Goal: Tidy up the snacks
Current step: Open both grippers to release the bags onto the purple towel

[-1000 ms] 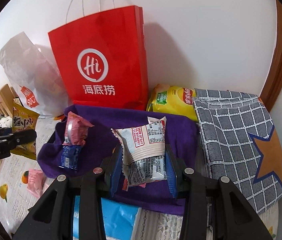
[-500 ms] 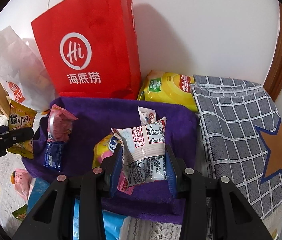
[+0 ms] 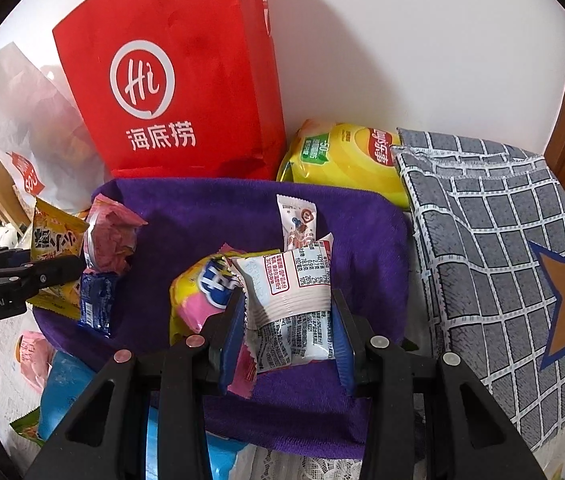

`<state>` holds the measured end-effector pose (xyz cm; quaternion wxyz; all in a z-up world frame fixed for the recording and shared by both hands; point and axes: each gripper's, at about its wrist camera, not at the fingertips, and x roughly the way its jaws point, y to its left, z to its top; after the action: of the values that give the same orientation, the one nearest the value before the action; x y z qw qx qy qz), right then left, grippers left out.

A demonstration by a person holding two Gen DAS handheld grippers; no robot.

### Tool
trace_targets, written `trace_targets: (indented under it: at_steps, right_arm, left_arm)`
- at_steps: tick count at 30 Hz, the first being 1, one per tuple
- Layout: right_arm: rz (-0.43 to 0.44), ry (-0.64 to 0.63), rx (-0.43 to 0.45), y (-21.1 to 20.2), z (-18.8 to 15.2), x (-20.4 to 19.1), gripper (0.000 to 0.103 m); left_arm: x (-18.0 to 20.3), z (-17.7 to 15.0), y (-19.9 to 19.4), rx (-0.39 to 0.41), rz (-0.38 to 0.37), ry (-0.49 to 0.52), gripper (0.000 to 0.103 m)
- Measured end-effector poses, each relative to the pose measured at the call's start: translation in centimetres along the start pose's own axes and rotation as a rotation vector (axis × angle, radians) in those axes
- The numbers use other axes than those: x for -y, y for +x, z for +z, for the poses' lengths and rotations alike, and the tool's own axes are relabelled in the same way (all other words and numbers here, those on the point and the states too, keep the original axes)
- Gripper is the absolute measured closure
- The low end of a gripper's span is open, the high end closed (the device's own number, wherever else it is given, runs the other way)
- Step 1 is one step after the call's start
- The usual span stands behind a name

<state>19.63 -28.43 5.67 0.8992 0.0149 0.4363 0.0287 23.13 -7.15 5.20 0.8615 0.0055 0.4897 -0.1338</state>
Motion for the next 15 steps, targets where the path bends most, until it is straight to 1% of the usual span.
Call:
trace_targets:
  at_steps: [6,8,13,15]
  right_arm:
    - [0.002,0.001,-0.013,0.3,-0.1,0.3,0.061]
    - [0.002,0.001,-0.016,0.3,-0.1,0.4,0.056]
    - [-0.009,-0.016,0.003,-0.5,-0.1,0.2,0.054]
    - [-0.009,-0.022,0.008,-1.1,-0.1,0.0,0.048]
  left_arm:
    - [0.4,0.3,1.0,-0.031,-0.017,0.003,0.063]
    - [0.5,0.4,1.2,-0.041,-0.021,0.003,0.062]
    - [0.7,0.5,1.3,-0.058,-0.026,0.004,0.062]
    - [0.9,0.5,1.2,-0.064,-0.028,0.006,0.062]
